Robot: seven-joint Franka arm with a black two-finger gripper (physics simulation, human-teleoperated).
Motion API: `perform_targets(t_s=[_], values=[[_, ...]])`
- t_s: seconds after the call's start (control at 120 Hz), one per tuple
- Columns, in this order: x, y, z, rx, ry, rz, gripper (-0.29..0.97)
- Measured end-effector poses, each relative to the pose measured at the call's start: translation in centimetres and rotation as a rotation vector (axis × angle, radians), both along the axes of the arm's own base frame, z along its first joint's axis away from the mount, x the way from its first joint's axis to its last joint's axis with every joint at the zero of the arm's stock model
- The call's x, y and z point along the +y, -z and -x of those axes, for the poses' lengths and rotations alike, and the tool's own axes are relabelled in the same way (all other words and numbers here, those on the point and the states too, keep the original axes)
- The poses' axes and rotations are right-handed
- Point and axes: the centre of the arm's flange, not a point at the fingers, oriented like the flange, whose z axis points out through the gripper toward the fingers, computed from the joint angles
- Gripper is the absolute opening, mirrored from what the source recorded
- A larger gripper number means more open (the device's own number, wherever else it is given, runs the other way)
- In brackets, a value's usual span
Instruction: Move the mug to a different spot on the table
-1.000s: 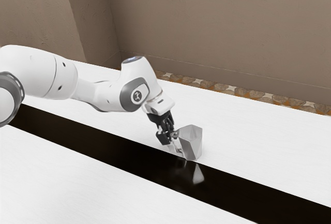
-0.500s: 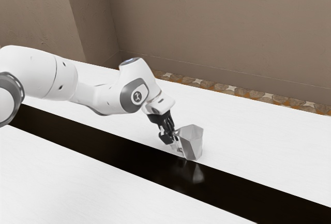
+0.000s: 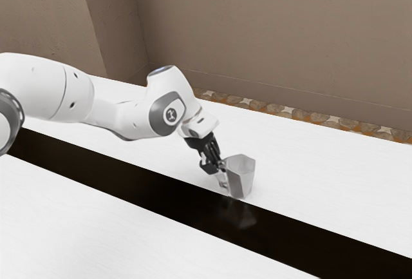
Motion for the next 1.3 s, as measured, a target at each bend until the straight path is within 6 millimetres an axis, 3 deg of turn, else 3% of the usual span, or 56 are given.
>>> perform_targets(t_s=[0.183,0.35,0.6,0.883,0.983,1.142,1.3], values=[[0.2,-0.9,0.6,-0.018,0.025,-0.005,0.07],[0.9,-2.6,2.8,-0.022,-0.009,0.013,0.05],[7.4,-5.5,4.6,-0.06,-0.159,0.02,0.01],[13.6,-8.4,8.5,-0.157,-0.348,0.0,0.01],[15.3,-8.5,9.7,-0.217,-0.441,0.0,0.0],[18.1,-5.9,11.0,-0.252,-0.657,0.039,0.0],[20.0,-4.6,13.2,-0.283,-0.82,0.038,0.0]])
